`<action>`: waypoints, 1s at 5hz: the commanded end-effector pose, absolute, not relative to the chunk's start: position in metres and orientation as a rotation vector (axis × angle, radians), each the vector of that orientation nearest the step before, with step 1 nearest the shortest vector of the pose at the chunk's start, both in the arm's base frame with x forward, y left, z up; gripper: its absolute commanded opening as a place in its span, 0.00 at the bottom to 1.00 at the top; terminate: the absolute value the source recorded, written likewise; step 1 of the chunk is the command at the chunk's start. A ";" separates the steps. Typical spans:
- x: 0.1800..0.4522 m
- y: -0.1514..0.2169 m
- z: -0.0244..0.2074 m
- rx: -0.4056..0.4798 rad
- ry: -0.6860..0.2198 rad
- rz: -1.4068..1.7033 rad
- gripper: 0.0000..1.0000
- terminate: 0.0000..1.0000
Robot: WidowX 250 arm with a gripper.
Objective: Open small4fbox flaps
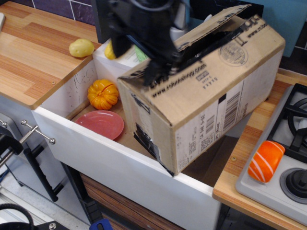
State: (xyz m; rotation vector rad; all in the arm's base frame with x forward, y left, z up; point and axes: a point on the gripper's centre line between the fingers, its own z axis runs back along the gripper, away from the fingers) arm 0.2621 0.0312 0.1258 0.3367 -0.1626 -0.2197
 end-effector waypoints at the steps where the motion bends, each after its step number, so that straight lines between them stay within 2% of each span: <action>1: 0.271 0.059 0.145 0.355 -0.184 -0.283 1.00 0.00; 5: 0.284 0.118 0.155 0.367 -0.155 -0.465 1.00 0.00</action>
